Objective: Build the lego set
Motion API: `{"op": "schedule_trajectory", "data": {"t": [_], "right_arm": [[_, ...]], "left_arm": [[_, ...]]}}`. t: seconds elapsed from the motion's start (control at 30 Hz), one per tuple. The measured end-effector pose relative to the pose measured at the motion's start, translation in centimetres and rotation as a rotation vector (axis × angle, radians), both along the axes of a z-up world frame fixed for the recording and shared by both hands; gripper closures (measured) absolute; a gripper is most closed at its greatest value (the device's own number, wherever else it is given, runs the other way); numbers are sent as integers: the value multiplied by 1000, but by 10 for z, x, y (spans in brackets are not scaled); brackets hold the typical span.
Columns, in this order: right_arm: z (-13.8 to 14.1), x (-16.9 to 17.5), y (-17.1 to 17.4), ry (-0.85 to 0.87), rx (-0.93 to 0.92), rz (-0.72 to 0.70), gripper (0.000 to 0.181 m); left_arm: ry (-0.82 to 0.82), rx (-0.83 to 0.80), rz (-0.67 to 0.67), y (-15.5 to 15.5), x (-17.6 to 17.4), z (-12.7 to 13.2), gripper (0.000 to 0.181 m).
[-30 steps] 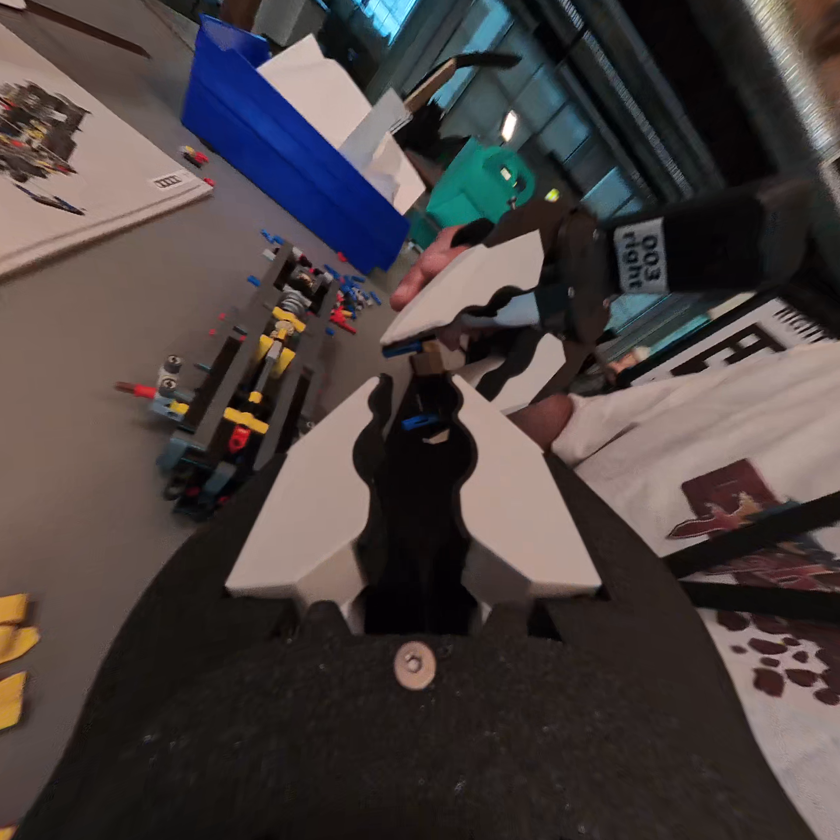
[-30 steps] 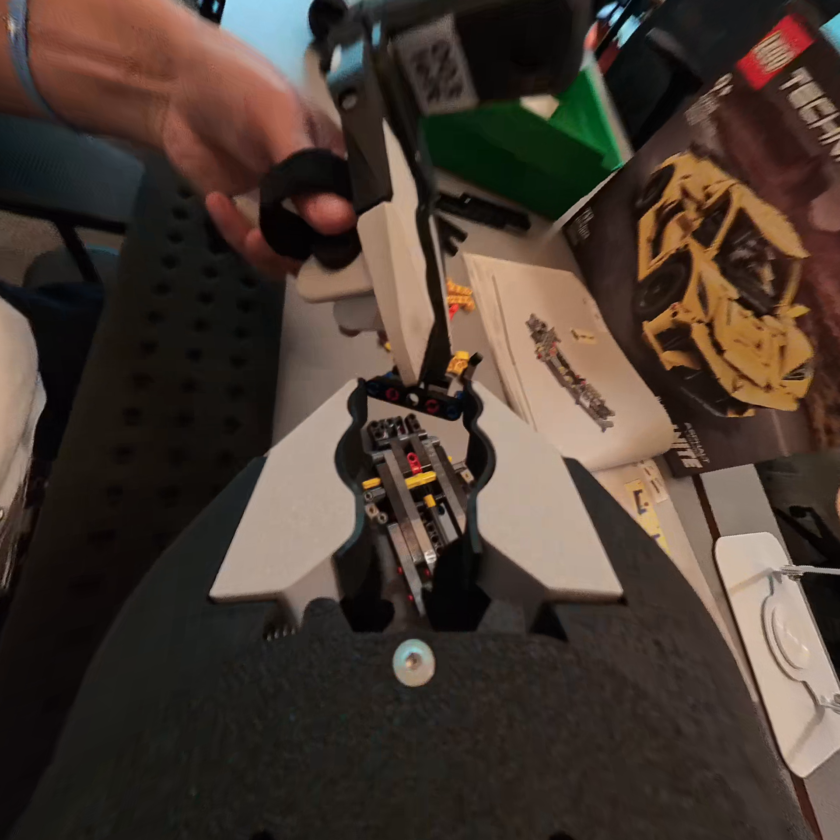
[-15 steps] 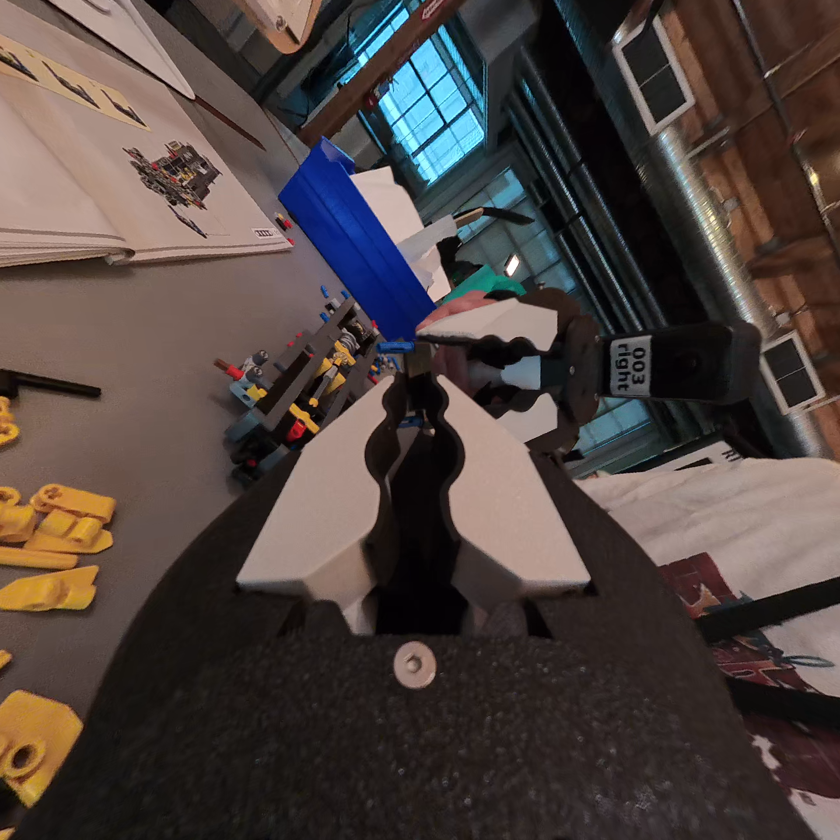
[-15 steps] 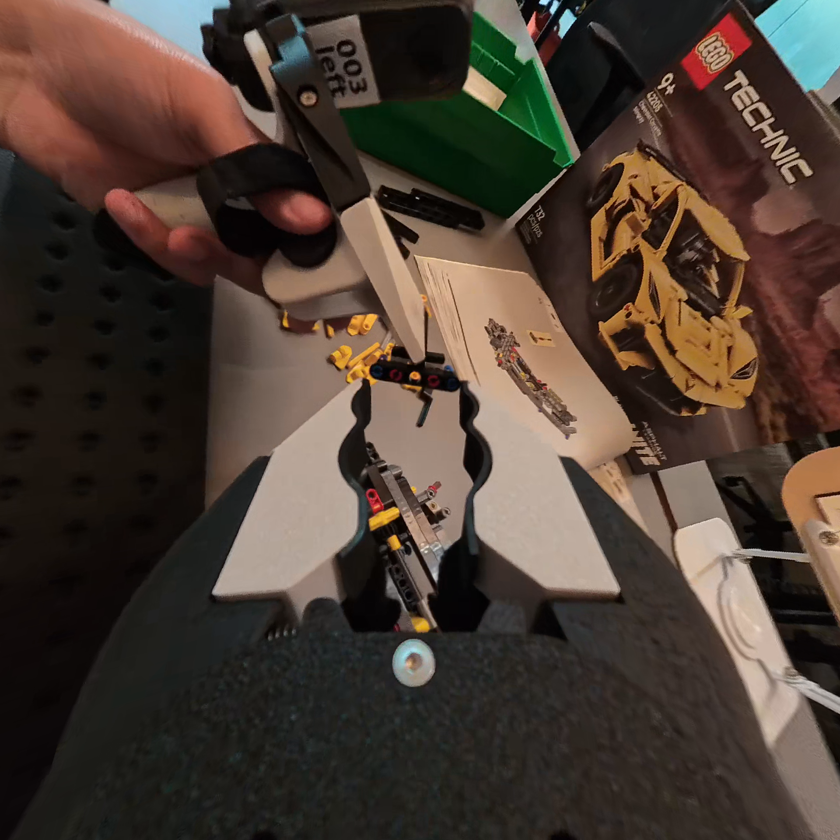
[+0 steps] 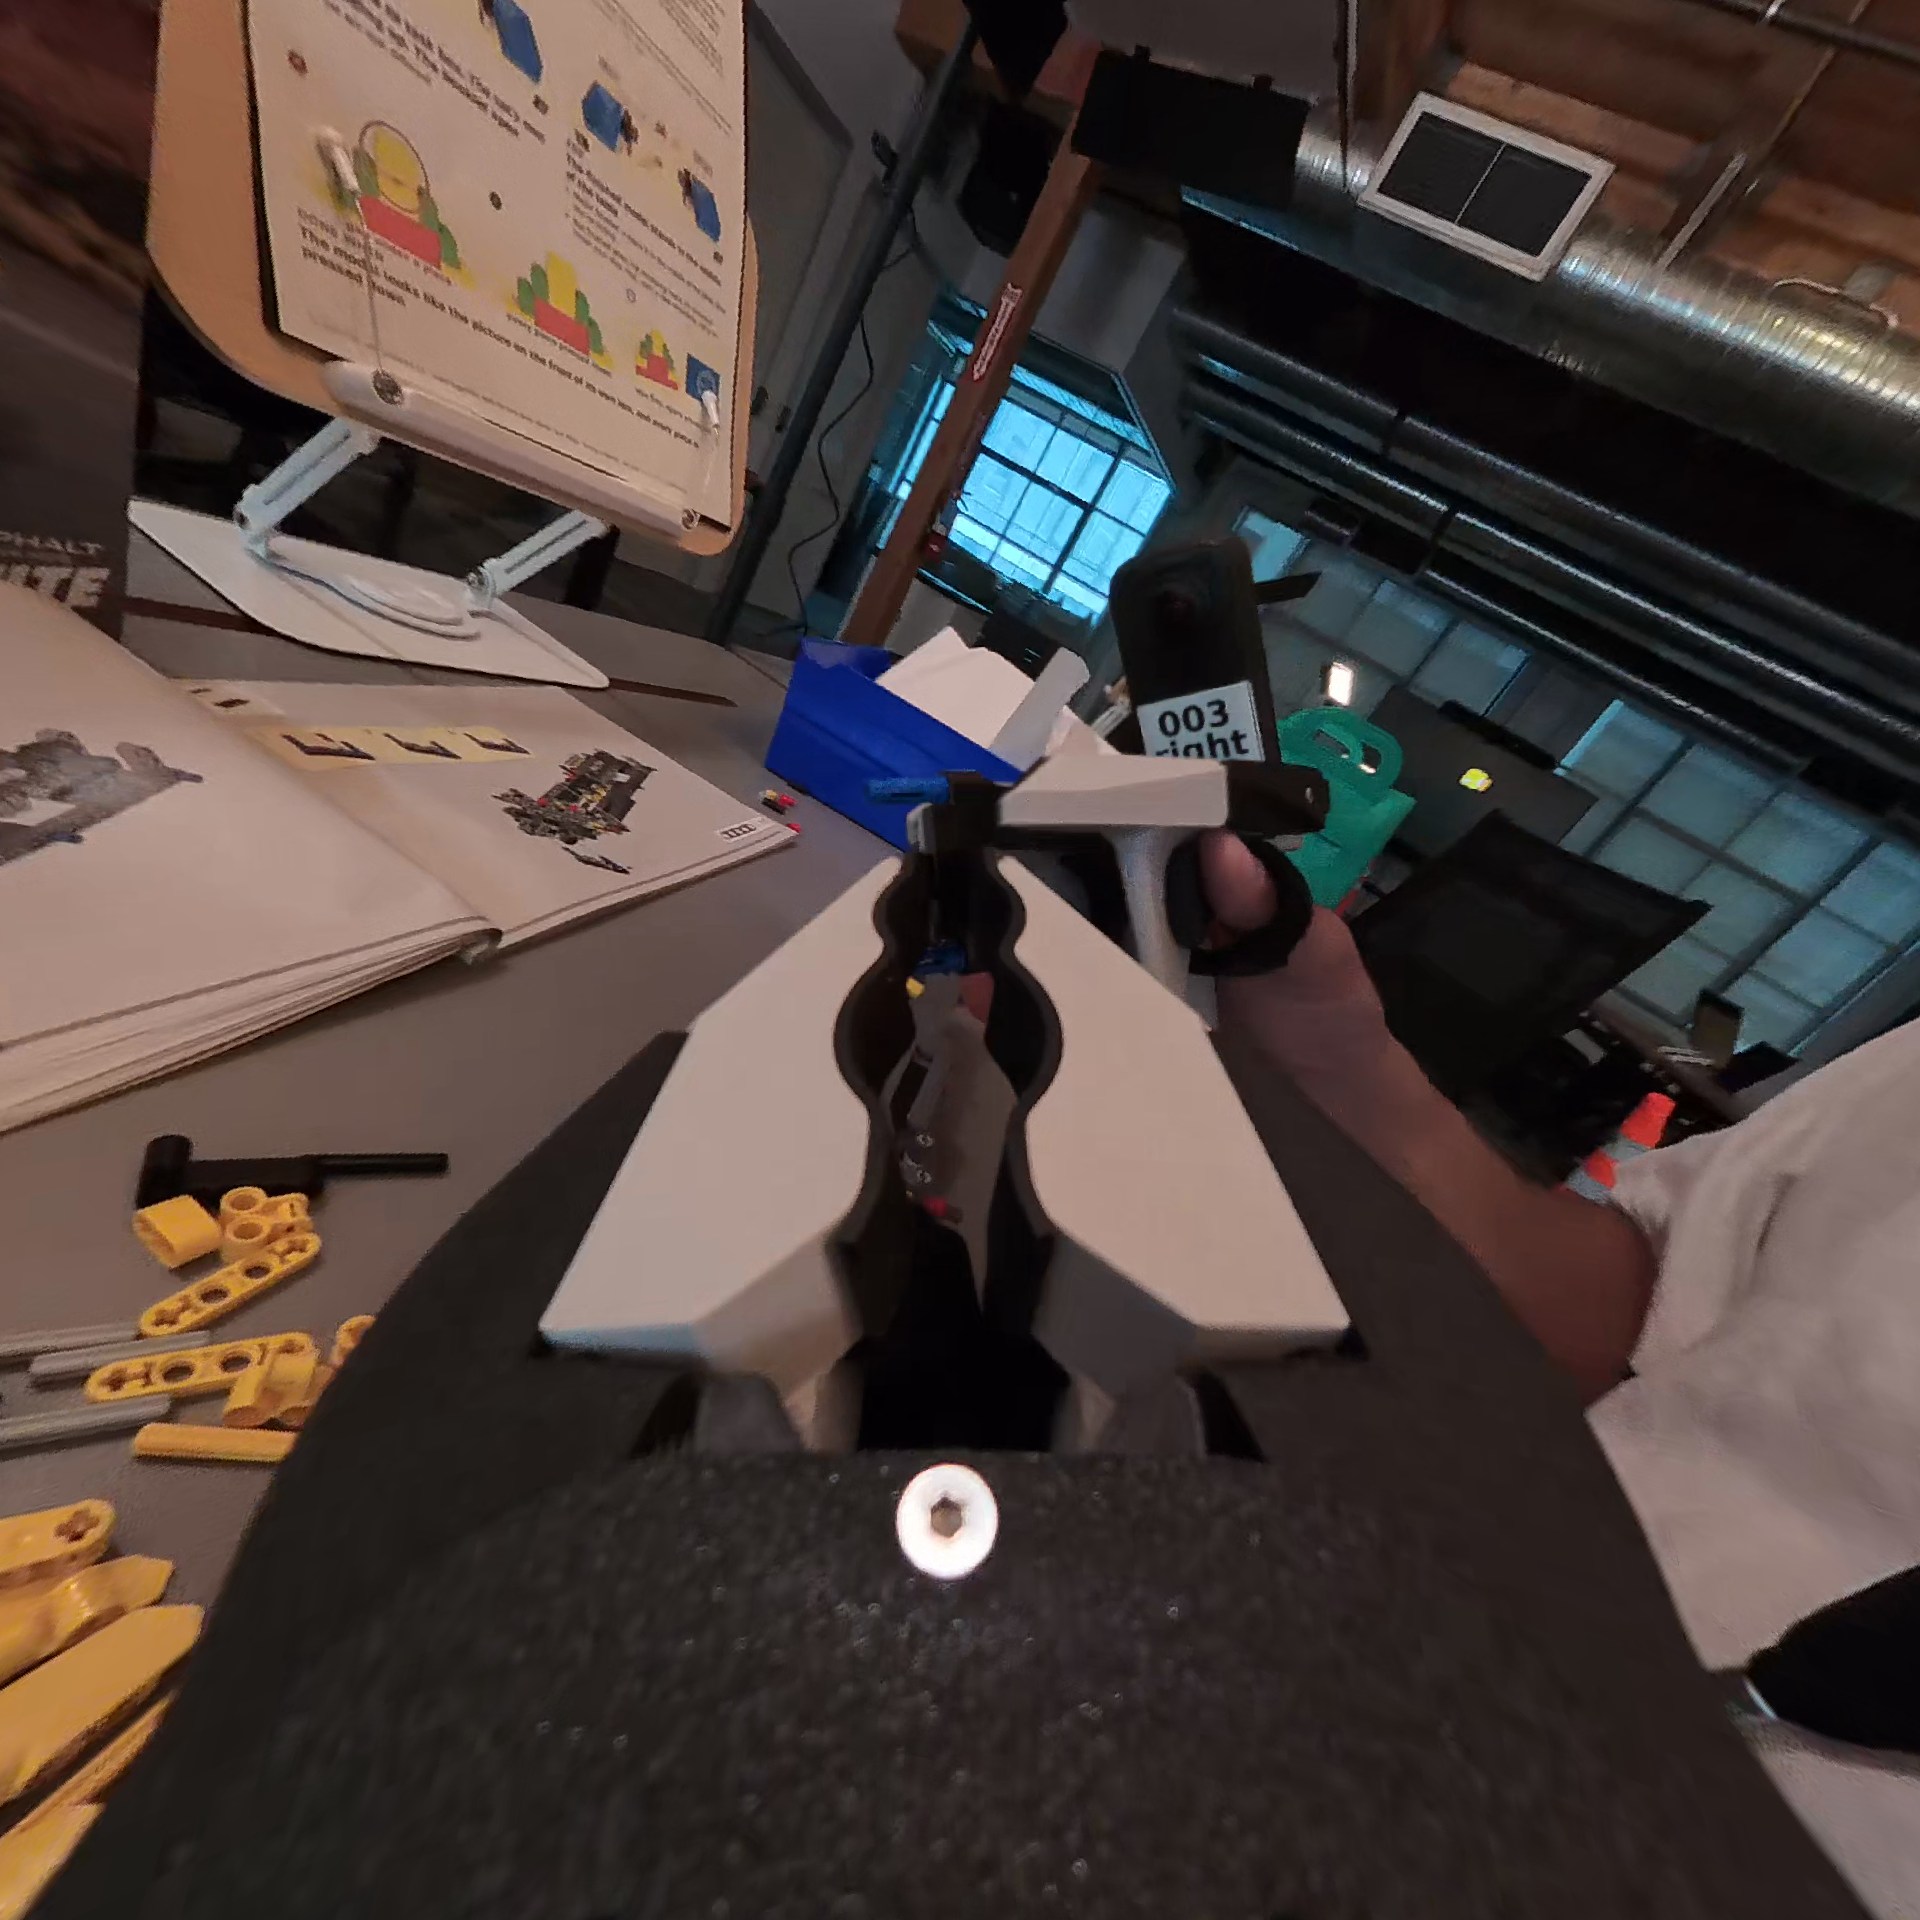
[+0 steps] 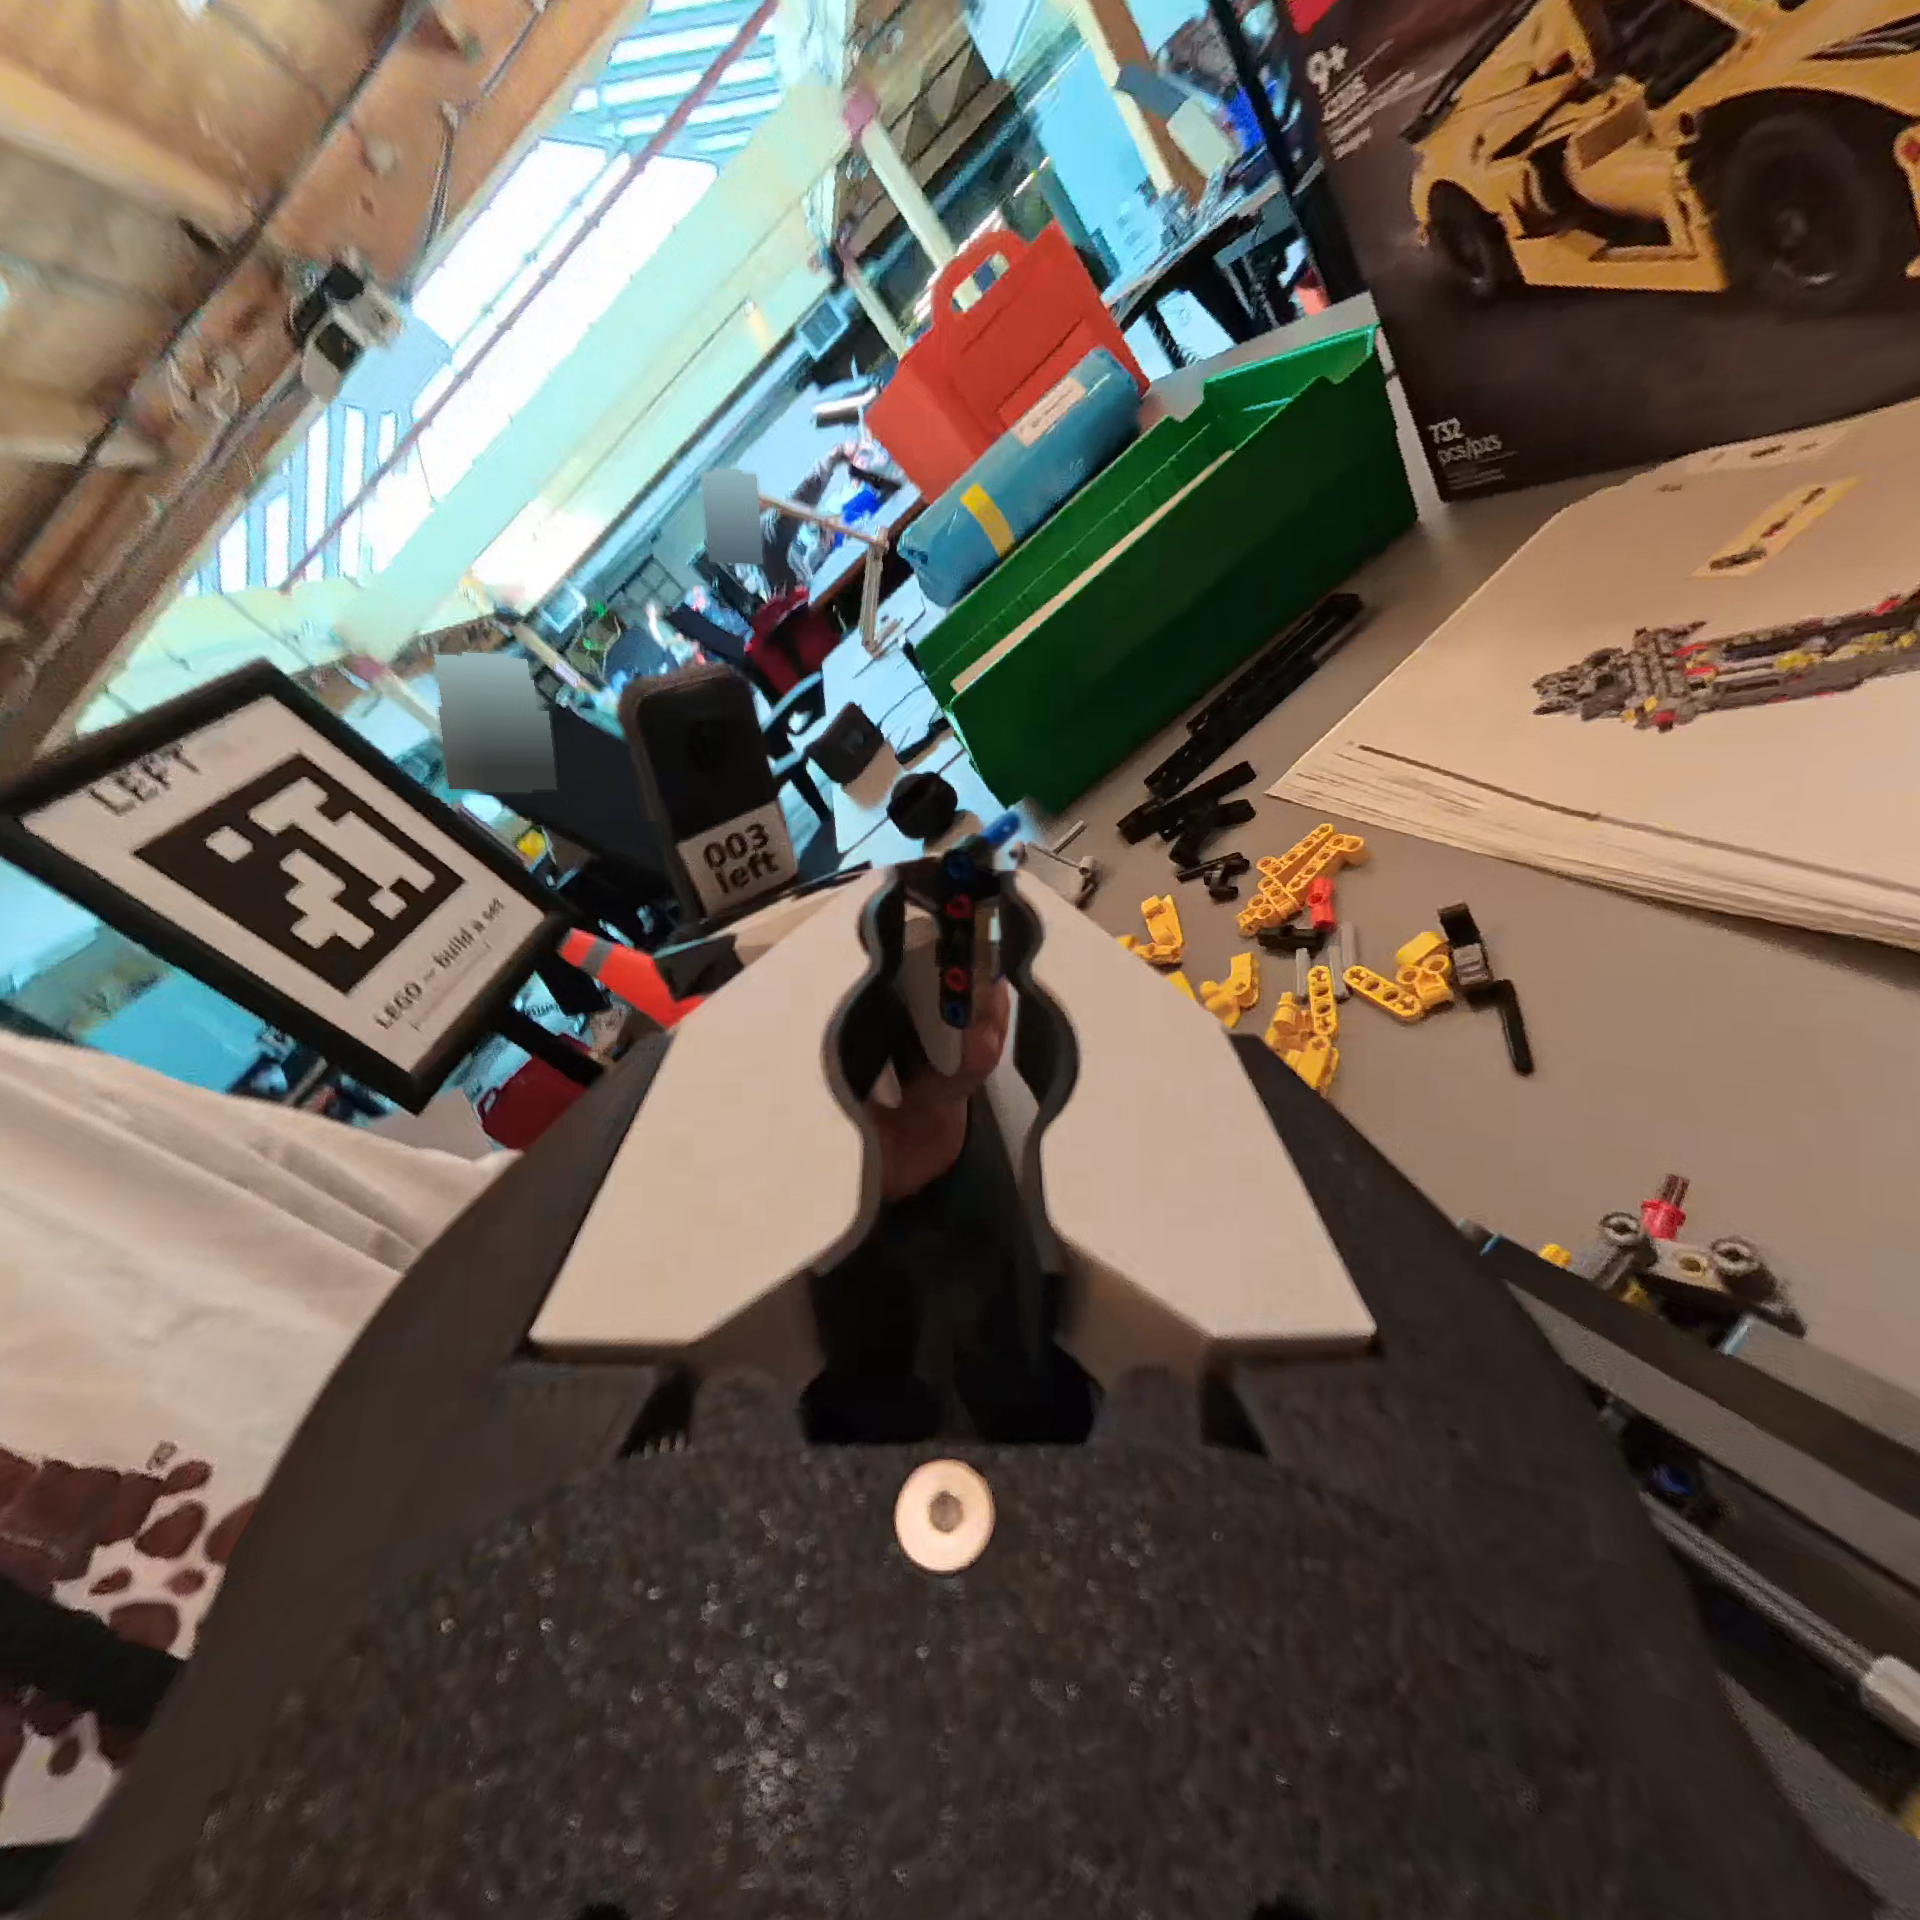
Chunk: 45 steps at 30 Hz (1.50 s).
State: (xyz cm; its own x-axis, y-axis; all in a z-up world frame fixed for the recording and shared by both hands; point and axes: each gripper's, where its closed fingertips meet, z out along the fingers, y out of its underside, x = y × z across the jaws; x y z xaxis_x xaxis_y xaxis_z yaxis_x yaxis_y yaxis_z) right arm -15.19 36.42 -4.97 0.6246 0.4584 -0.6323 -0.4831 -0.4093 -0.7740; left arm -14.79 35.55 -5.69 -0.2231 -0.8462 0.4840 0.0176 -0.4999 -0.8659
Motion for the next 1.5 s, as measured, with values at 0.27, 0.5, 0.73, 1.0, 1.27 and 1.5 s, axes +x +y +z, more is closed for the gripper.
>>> {"op": "schedule_trajectory", "data": {"t": [0.27, 0.5, 0.73, 1.0, 1.27, 1.5], "right_arm": [[-19, 9, -7, -96, -25, -70, 175], [-69, 47, -45, -310, -321, -27, 175], [-82, 41, -54, -259, -426, 8, 175], [-80, 37, -42, -201, -380, -62, 175], [-34, 34, -63, -165, -341, -12, 175], [-20, 52, -68, -267, -440, 18, 175]], "left_arm": [[122, 201, -33, -11, 5, -17, 175], [498, 618, -301, -5, 3, -99, 135], [652, 825, -449, -9, 20, -149, 122], [416, 822, -339, -18, 34, -102, 141], [231, 958, -200, -49, 38, -58, 142], [198, 1020, -154, -68, 48, -40, 142]]}}
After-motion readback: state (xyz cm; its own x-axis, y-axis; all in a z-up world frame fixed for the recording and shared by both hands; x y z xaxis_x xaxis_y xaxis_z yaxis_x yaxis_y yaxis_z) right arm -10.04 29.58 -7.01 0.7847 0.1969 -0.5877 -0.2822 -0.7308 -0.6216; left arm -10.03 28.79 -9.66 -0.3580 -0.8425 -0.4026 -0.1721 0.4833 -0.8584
